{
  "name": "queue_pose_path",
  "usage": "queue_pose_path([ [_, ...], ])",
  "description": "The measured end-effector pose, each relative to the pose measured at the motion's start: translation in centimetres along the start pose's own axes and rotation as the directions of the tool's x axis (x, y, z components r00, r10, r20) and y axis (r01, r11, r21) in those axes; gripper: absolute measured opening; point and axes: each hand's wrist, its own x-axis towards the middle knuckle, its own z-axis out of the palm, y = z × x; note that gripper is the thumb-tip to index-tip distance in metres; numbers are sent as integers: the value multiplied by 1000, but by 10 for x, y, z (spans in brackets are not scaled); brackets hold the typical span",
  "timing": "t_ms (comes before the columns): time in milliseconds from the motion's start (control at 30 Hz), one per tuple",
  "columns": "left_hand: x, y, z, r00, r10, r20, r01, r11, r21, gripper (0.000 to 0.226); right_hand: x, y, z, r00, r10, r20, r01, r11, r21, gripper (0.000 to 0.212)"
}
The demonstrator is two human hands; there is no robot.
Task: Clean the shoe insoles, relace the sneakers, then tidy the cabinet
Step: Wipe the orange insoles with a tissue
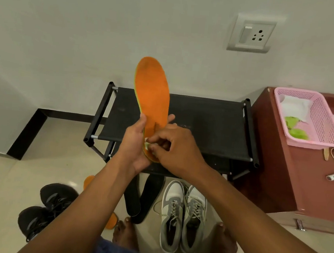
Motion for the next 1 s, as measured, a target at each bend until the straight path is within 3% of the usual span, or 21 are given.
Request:
queue_pose_path([
  [133,0,2,0,1000,-4,-6,3,1000,-20,74,1,-2,0,999,-1,47,-3,996,90,8],
  [233,1,-1,3,1000,-21,-2,21,1000,12,73,0,0,1,1000,11,7,-11,999,41,5],
  [400,-2,-12,11,999,-31,18,30,999,45,65,3,7,1,974,-17,-226,-11,992,-123,3],
  [533,-11,-21,24,992,-69,106,54,989,139,49,10,19,-13,919,16,-394,-63,992,-106,3],
  [767,-15,-25,31,957,-112,269,80,989,126,44,15,34,-35,808,33,-589,-122,986,-112,11],
  [867,-13,-26,29,953,-110,281,78,989,123,42,17,38,-41,786,56,-616,-149,984,-100,13],
  [1000,-13,-16,27,974,-24,223,-17,983,181,42,14,34,-33,839,75,-539,-132,989,-67,14],
])
